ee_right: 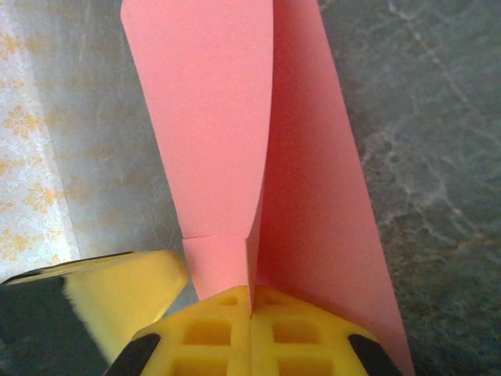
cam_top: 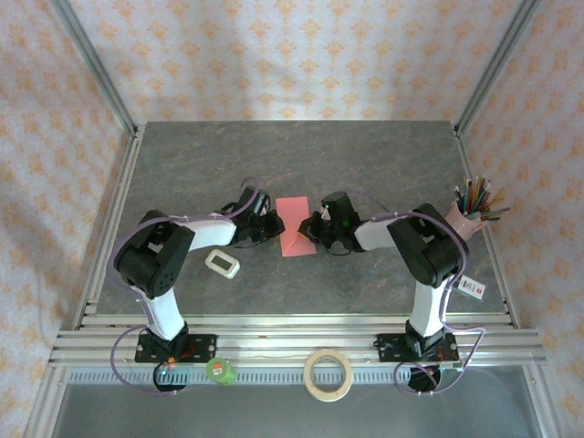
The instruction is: Fold a paper plane with a square sheet of paper (pick it up from the middle)
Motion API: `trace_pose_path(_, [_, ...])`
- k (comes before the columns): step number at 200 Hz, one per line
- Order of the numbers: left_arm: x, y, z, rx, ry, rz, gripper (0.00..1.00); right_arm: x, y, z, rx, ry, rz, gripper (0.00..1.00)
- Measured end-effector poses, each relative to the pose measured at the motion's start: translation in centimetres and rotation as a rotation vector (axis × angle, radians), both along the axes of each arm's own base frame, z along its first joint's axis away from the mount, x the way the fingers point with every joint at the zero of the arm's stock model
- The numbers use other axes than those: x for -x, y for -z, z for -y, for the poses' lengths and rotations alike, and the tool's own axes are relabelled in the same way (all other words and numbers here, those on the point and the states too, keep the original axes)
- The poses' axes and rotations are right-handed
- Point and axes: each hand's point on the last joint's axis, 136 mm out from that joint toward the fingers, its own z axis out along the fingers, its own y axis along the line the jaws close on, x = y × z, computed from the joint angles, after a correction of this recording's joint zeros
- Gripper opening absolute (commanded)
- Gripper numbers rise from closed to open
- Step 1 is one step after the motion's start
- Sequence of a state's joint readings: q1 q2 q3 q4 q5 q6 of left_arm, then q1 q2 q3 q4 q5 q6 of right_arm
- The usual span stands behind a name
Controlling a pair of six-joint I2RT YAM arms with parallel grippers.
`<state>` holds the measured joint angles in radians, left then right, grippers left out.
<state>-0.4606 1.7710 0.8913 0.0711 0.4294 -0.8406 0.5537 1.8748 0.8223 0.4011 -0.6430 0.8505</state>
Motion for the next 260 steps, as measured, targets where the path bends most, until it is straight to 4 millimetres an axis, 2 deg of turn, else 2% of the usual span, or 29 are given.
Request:
trace_pose_path(27, [-1.6,-4.2,-1.4,0.052,-0.051,0.092,0.40,-0.7,-1.5,-0.2,-0.006,-0.011,0.078,0.01])
trace_pose_path(47, [-2.8,-8.1,-2.7,0.113,-0.092,0.190,0.57,-1.5,-4.7,-0.7,-0.049,-0.026,0.186,0.01])
trace_pose_path(63, [-2.9,-10.6,-3.3,0.156,-0.096,0.262,0.71,-2.0,-7.6,-1.0,-0.101,-0.041,0.271,0.01])
trace_pose_path(90, [-2.3,-12.9,-3.1,0.225,-0.071,0.333,0.90,-2.7,-11.2,-1.1,-0.181,-0.057,0.366,0.01])
trace_pose_path(109, [-1.6,-13.5,-2.6,0.281,-0.049,0.356,0.96,-2.9,-13.1,-1.1,-0.227,-0.070,0.408,0.02])
trace_pose_path(146, [-0.4,-14.1,-1.4,0.397,0.004,0.366,0.97,-2.4,-16.4,-1.8,-0.327,-0.108,0.454,0.02])
trace_pose_path(180, [0.1,-15.6,-0.3,0.514,0.045,0.397,0.92,-1.7,-18.4,-2.2,-0.402,-0.138,0.466,0.03])
trace_pose_path(218, [0.4,-17.2,0.2,0.574,0.080,0.434,0.73,-1.3,-19.0,-2.4,-0.435,-0.155,0.446,0.04])
trace_pose_path(245, [0.5,-17.8,0.3,0.590,0.091,0.448,0.57,-1.2,-19.1,-2.3,-0.444,-0.156,0.433,0.05])
trace_pose_path(260, [0.5,-17.9,0.3,0.590,0.095,0.460,0.51,-1.2,-19.2,-2.1,-0.446,-0.151,0.434,0.05])
